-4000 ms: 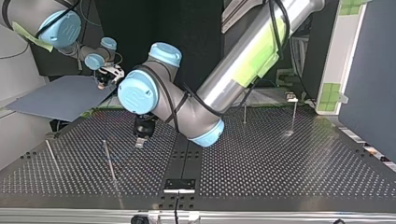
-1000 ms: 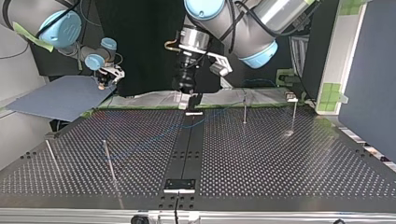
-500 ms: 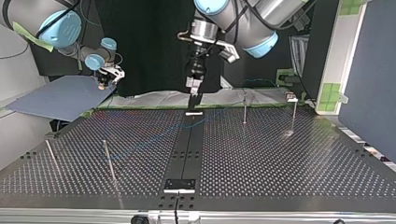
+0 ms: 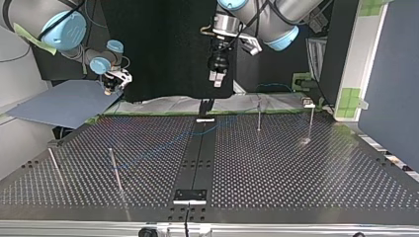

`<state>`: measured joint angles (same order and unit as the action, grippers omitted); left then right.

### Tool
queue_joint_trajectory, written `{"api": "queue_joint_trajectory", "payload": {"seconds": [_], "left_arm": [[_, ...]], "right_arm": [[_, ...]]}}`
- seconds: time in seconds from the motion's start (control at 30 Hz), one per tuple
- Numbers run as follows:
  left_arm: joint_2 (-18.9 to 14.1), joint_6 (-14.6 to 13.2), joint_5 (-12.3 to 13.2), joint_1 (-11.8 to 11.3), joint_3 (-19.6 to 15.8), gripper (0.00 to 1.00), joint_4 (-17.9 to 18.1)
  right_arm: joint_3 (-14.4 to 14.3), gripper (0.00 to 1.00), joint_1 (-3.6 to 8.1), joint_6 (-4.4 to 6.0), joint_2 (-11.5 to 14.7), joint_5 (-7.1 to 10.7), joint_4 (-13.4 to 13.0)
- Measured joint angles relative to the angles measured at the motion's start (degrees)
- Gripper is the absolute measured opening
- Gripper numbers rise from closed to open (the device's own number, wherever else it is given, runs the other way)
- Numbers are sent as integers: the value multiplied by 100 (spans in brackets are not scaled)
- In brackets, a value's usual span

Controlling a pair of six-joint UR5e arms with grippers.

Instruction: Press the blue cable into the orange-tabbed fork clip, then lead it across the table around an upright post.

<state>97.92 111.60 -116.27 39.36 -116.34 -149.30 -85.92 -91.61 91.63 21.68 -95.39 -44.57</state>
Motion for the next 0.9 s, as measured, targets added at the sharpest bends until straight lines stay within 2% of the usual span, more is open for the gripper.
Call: {"api": "queue_joint_trajectory", "payload": {"seconds": [0.17,0.3,0.53,0.73,0.9], "left_arm": [[26,-6,-10,-63,-300,100,106],[168,-24,-9,-104,-536,100,204],[444,-144,-6,-146,-971,100,579],[465,-342,15,-174,-1300,100,930],[466,-467,18,-248,-1436,100,1179]], "right_arm": [[0,0,-1,0,0,14,0],[0,0,-2,-2,0,36,0],[0,0,-13,-2,1,55,0],[0,0,-29,8,1,78,0],[0,0,-16,20,1,96,0]]}}
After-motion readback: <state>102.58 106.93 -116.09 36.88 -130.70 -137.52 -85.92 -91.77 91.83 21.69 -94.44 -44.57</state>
